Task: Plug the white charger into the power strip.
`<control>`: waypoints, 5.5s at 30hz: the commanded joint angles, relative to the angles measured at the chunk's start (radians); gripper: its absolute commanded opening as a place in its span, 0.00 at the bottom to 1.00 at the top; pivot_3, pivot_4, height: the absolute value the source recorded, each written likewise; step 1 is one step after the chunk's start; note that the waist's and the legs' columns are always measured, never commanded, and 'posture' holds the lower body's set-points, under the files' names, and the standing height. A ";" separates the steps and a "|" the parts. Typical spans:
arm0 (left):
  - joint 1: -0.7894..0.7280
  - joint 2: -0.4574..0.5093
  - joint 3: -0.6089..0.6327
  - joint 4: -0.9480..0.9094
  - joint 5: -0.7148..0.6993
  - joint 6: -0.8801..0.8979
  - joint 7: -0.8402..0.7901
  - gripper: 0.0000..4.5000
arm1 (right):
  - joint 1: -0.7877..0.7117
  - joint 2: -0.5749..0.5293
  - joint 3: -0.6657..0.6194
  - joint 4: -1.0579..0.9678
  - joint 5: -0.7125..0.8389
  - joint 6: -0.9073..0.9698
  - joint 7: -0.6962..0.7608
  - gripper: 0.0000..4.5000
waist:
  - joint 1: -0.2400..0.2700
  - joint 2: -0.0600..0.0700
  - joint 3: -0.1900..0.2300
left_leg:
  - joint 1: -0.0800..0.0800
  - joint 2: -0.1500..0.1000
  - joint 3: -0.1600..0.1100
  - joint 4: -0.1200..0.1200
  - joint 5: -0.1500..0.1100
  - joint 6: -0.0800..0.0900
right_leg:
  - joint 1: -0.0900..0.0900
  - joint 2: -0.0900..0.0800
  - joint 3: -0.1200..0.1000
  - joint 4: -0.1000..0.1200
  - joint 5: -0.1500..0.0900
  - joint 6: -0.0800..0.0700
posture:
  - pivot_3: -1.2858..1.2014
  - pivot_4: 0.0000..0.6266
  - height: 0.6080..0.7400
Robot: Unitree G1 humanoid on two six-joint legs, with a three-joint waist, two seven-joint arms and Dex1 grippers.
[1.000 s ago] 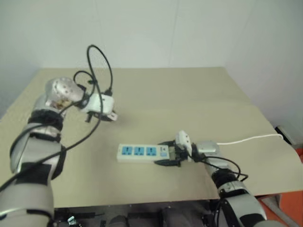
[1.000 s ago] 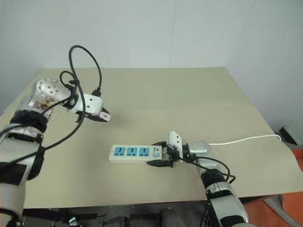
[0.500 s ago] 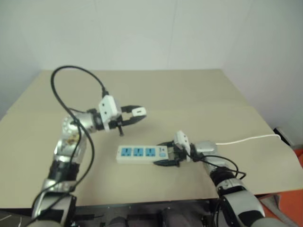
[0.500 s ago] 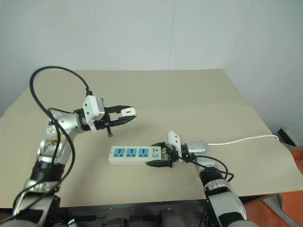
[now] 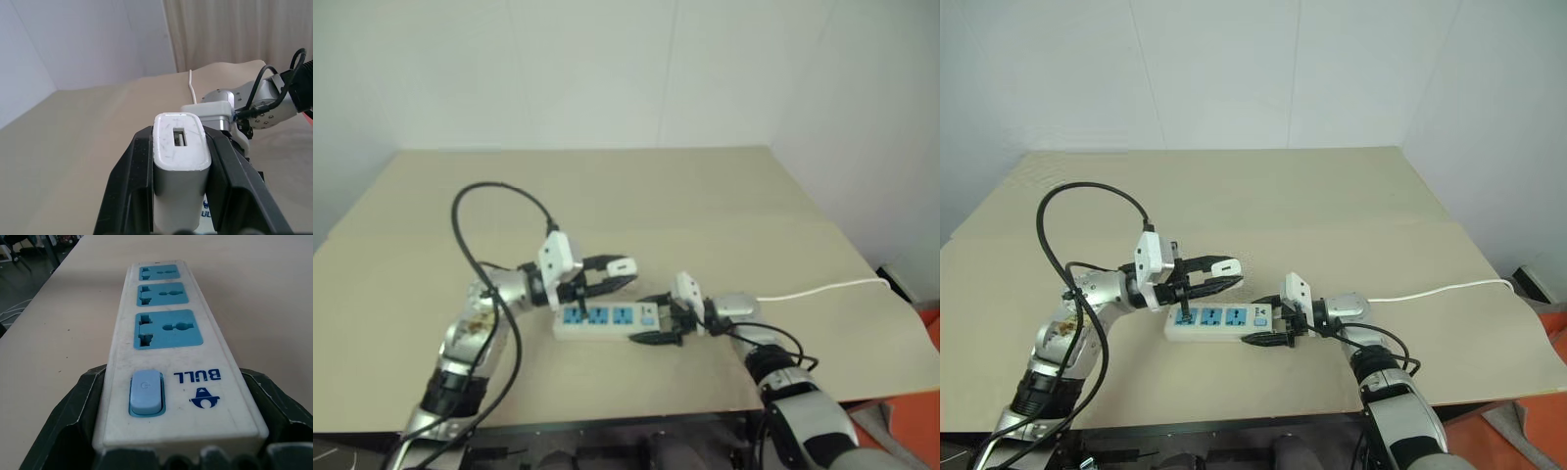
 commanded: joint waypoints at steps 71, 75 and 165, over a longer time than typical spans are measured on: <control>-0.167 -0.048 -0.050 0.539 0.033 -0.187 -0.452 0.23 | 0.037 0.009 0.036 -0.002 -0.024 0.035 -0.004 0.76 | -0.002 0.000 0.000 | -0.001 0.000 0.000 -0.003 0.000 0.000 | -0.001 0.000 0.000 -0.003 0.000 -0.001 | 0.52 0.24 1.00; -0.168 -0.043 -0.046 0.546 0.035 -0.190 -0.447 0.23 | 0.037 0.009 0.037 -0.002 -0.024 0.035 -0.002 0.76 | -0.002 0.000 0.000 | -0.001 0.000 0.000 -0.004 0.000 0.000 | -0.002 0.000 0.000 -0.003 -0.001 -0.001 | 0.52 0.24 1.00; 0.094 0.397 0.303 0.157 -0.173 -0.108 -0.472 1.00 | 0.165 -0.260 -0.073 -0.447 0.138 0.171 0.027 1.00 | 0.034 0.005 0.007 | -0.026 -0.002 0.001 -0.012 0.000 0.000 | -0.027 -0.004 -0.001 -0.011 -0.001 -0.002 | 0.52 0.24 1.00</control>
